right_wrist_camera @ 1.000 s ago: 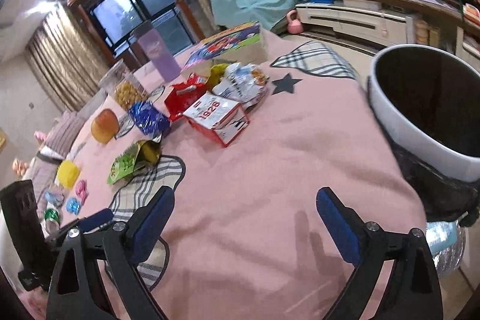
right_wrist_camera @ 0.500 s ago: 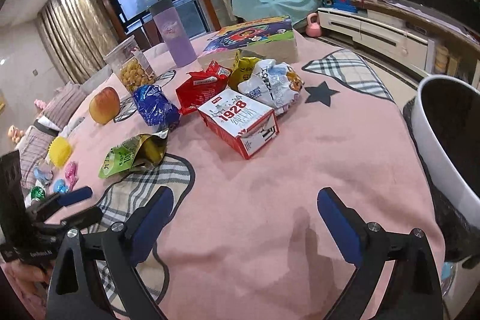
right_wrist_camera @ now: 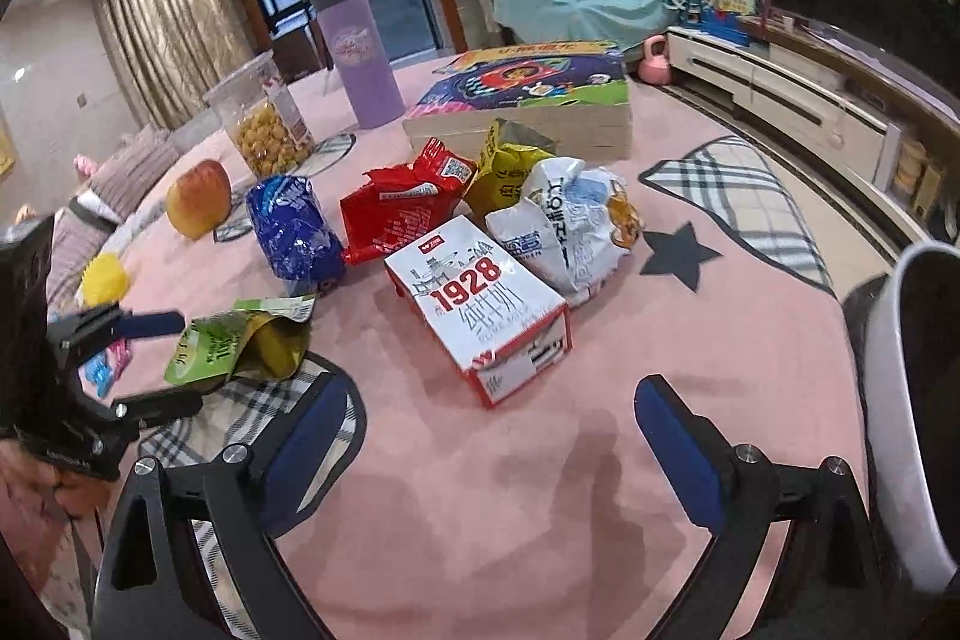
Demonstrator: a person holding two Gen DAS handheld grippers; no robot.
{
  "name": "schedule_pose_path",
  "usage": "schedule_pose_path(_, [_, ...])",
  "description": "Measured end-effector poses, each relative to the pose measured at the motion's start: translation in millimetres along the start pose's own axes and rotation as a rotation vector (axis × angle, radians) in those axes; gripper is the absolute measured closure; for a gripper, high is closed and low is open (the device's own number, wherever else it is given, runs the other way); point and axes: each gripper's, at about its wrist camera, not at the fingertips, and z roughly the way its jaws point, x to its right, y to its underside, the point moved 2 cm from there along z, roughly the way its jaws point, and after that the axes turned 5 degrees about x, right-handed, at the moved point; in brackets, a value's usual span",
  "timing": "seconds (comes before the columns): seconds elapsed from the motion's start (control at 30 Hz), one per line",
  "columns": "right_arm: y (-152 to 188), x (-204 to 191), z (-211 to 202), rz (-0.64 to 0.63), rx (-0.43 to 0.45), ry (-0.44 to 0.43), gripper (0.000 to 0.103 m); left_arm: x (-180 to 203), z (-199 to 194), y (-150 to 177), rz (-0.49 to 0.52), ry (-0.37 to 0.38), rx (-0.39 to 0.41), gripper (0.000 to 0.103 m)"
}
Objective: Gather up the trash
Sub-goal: 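Grasp the green juice pouch with the left tool while the right tool grasps the white red-printed milk carton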
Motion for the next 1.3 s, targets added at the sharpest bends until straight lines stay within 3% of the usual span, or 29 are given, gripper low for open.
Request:
schedule_pose_path(0.3, [-5, -3, 26, -0.034, -0.045, -0.015, 0.006, 12, 16, -5, 0.064, 0.014, -0.024, 0.014])
schedule_pose_path(0.33, [-5, -4, 26, -0.039, -0.047, -0.015, 0.007, 12, 15, -4, 0.067, 0.016, -0.017, 0.015])
schedule_pose_path(0.37, [-5, -6, 26, -0.044, -0.046, -0.015, 0.008, 13, 14, -3, 0.070, 0.020, -0.009, 0.026])
schedule_pose_path(0.43, [-3, -9, 25, -0.056, -0.048, -0.007, 0.022, 15, 13, 0, 0.063, 0.037, -0.020, 0.042])
schedule_pose_path(0.47, [-1, -10, 25, -0.058, -0.061, 0.002, 0.038, 16, 12, 2, 0.056, 0.050, -0.022, 0.052])
schedule_pose_path(0.5, [0, -10, 25, -0.052, -0.072, 0.006, 0.054, 18, 11, 3, 0.056, 0.046, -0.019, 0.052])
schedule_pose_path(0.67, [9, -9, 5, -0.020, -0.054, -0.005, 0.054, 30, -3, 12, 0.037, 0.047, 0.009, 0.055])
schedule_pose_path(0.97, [39, 10, -51, 0.104, 0.014, 0.017, 0.054, 44, -21, 27, -0.129, 0.068, 0.038, 0.056])
schedule_pose_path(1.03, [46, 17, -65, 0.135, 0.032, 0.028, 0.087, 52, -24, 30, -0.151, 0.072, 0.046, 0.056])
schedule_pose_path(1.07, [49, 21, -69, 0.156, 0.032, 0.034, 0.093, 55, -25, 30, -0.157, 0.075, 0.048, 0.057])
schedule_pose_path(1.17, [59, 29, -76, 0.163, 0.014, 0.073, 0.093, 67, -26, 31, -0.170, 0.084, 0.056, 0.057])
schedule_pose_path(1.23, [64, 32, -78, 0.174, 0.017, 0.049, 0.087, 71, -29, 31, -0.183, 0.085, 0.066, 0.057])
schedule_pose_path(1.27, [64, 32, -80, 0.174, 0.023, 0.048, 0.077, 72, -30, 31, -0.190, 0.086, 0.069, 0.057])
schedule_pose_path(1.3, [63, 30, -81, 0.164, 0.029, 0.041, 0.054, 73, -32, 32, -0.197, 0.085, 0.073, 0.057])
